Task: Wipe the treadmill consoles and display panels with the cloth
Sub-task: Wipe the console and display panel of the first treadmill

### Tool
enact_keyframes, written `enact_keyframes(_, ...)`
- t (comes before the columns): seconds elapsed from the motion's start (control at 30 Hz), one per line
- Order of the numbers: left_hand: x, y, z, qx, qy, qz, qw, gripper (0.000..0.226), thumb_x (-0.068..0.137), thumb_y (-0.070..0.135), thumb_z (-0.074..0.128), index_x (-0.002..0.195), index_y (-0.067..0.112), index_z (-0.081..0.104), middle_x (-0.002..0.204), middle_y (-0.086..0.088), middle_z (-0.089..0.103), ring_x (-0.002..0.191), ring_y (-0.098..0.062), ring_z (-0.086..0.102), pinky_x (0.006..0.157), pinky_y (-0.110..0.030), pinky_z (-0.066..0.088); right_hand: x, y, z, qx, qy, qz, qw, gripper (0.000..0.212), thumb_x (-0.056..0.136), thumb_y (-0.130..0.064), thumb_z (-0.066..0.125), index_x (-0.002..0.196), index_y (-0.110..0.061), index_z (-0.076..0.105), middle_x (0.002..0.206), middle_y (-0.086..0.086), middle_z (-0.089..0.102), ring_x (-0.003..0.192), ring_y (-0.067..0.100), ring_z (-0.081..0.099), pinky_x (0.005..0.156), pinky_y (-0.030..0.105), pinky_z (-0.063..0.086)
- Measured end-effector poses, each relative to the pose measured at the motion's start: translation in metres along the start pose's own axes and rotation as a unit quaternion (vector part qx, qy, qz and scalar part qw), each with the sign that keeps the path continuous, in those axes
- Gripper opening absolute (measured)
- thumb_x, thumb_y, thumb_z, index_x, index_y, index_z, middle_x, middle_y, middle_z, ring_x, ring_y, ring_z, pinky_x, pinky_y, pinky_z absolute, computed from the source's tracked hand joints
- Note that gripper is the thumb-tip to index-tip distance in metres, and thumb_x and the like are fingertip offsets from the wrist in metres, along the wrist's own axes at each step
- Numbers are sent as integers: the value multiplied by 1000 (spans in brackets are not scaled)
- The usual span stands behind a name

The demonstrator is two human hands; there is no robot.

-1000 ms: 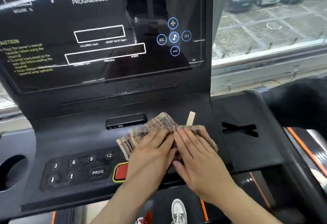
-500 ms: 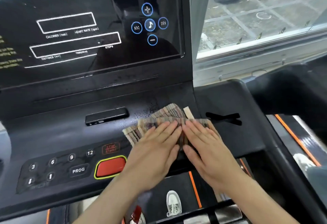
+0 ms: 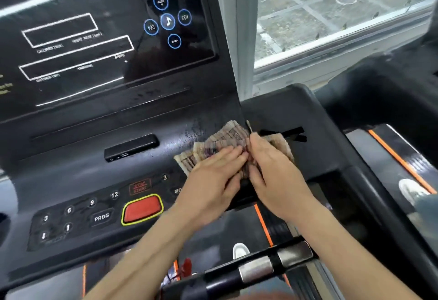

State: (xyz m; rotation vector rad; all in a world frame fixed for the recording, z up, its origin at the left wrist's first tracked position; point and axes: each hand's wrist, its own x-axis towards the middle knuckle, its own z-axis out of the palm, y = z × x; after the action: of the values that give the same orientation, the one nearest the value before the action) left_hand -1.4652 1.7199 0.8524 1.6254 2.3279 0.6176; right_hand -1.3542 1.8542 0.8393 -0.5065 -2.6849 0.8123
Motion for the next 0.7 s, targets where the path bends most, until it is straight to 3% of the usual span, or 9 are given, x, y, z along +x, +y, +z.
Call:
enact_keyframes(0.17, -25, 11, -10, -80, 12, -28, 996, 36, 91, 30, 54, 124, 20, 65, 137, 7, 55, 132, -2, 41, 112, -11, 20, -36, -10, 7, -98, 1, 27, 995, 60, 91, -34, 35, 139, 0, 47, 144, 18, 47, 133, 29, 46, 107, 42, 37)
enact_keyframes(0.27, -40, 2, -32, -86, 80, -81, 990, 31, 85, 22, 63, 115, 22, 71, 127, 7, 63, 122, -1, 48, 106, -6, 24, -13, -39, 7, -149, -20, 119, 981, 74, 91, -52, 24, 146, -4, 35, 144, 24, 45, 131, 39, 45, 100, 54, 44)
enact_keyframes(0.33, -58, -18, -50, -46, 148, -130, 979, 30, 82, 25, 62, 110, 26, 72, 121, 10, 65, 116, -4, 51, 104, -10, 29, 1, -59, 15, -183, -71, 169, 966, 85, 89, -67, 16, 154, -11, 15, 152, 25, 30, 140, 41, 30, 103, 59, 37)
enact_keyframes(0.4, -78, -47, -69, 15, 206, -182, 961, 30, 81, 24, 65, 110, 27, 71, 119, 8, 63, 113, -12, 51, 100, -15, 32, 9, -75, 31, -235, -80, 161, 955, 90, 88, -72, 15, 154, -11, 14, 153, 31, 22, 142, 47, 20, 105, 65, 27)
enact_keyframes(0.47, -93, -74, -84, 91, 230, -227, 942, 41, 79, 20, 71, 119, 24, 65, 124, -2, 56, 114, -22, 47, 97, -24, 35, 18, -87, 55, -233, -38, 108, 966, 85, 89, -66, 23, 149, -7, 32, 148, 34, 32, 139, 49, 28, 106, 66, 24)
enact_keyframes(0.57, -98, -103, -92, 160, 193, -251, 935, 56, 80, 18, 69, 134, 19, 53, 132, -8, 47, 121, -28, 40, 83, -38, 50, 36, -119, 88, -194, -30, 17, 980, 68, 92, -49, 31, 143, -7, 45, 147, 30, 37, 138, 42, 35, 109, 59, 26)
enact_keyframes(0.63, -100, -116, -92, 174, 159, -235, 943, 57, 81, 18, 67, 136, 18, 50, 131, -7, 46, 122, -27, 40, 76, -40, 55, 44, -131, 92, -152, 0, -47, 987, 57, 92, -38, 38, 137, -6, 52, 142, 28, 45, 133, 40, 43, 106, 52, 34)
enact_keyframes(0.7, -105, -126, -92, 192, 141, -202, 950, 56, 81, 17, 64, 135, 16, 50, 128, -4, 48, 119, -26, 43, 78, -40, 56, 51, -119, 78, -94, 79, -78, 989, 42, 88, -19, 48, 124, -4, 61, 126, 20, 61, 119, 33, 56, 98, 39, 41)
